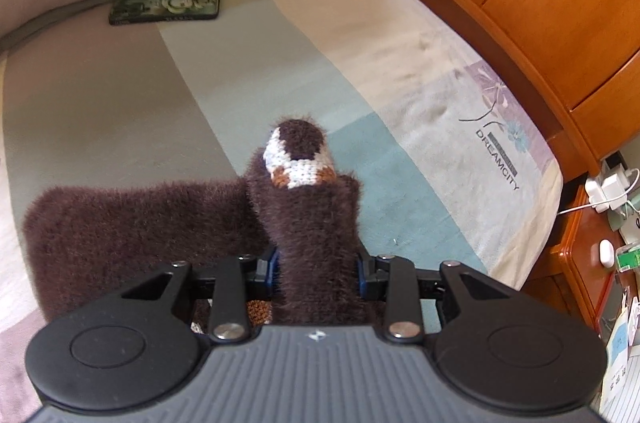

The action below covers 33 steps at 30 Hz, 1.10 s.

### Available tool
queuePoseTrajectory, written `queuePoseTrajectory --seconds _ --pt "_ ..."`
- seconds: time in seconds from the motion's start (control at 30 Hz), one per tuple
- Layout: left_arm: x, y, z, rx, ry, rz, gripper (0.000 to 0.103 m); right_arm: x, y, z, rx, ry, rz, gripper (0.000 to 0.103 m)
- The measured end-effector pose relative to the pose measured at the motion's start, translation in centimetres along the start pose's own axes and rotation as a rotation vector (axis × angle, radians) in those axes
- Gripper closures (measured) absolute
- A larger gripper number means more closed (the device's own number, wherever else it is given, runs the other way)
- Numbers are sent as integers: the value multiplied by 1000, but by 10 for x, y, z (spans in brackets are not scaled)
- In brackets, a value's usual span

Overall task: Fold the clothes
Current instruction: 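Flip the sweater over and lay it on the bed with both grippers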

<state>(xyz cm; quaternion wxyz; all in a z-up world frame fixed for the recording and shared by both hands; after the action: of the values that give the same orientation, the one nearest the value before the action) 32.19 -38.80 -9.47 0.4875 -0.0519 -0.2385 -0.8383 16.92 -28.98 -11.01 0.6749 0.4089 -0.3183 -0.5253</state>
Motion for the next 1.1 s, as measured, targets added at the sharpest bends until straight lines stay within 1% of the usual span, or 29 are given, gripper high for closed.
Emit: queuePoseTrajectory --seconds 0.1,0.23,0.33,0.4,0.47,0.53,0.6,0.67,0.73,0.8,0.83,0.87,0.9,0.97,1.03,1.1 --pt "2 0 -4 -16 -26 21 63 7 -5 -3 -20 37 -67 82" --pt "5 0 -4 -24 -45 31 62 14 -7 -6 -33 66 -132 81" --pt "5 2 1 -18 -68 47 61 17 -8 -8 -38 75 -165 79" --pt "5 4 7 -6 -94 59 59 24 -9 -8 -38 91 -215 77" --pt "5 7 16 12 -131 69 59 33 -12 -8 -40 107 -278 66" --pt "7 9 26 28 -177 68 54 40 -14 -7 -39 126 -327 62" --pt "6 7 36 46 -190 61 51 46 -17 -4 -38 167 -384 58" --pt "2 3 43 53 -201 52 51 51 -20 -2 -31 209 -446 40" --pt "-4 -7 48 55 -204 35 50 59 -21 -2 -11 240 -514 36" --pt "-12 -19 51 52 -205 23 48 67 -22 -2 10 270 -586 36" --pt "-17 -25 52 51 -205 20 48 70 -22 -3 22 274 -607 45" --pt "-23 -32 53 52 -205 19 48 74 -22 -4 35 277 -626 60" --pt "-28 -38 54 50 -210 20 48 78 -21 -6 34 275 -636 68" --pt "-37 -51 56 39 -231 32 48 85 -17 -10 21 258 -623 73" --pt "-46 -61 57 32 -244 37 47 93 -12 -13 12 231 -599 73" --pt "-54 -72 55 23 -250 35 46 99 -10 -17 -19 214 -589 73"
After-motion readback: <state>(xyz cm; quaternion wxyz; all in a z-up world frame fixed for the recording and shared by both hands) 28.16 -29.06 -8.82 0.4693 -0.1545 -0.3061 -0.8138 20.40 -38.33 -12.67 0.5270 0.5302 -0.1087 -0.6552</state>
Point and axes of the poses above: each gripper's, at about its wrist camera, not at the fingertips, and z roughly against the way its jaws point, x to its right, y to its top, the point moved 8 cm from there along -z, roughly the way its jaws point, and after that the axes turned 8 degrees about z, right-handed, at the moved point
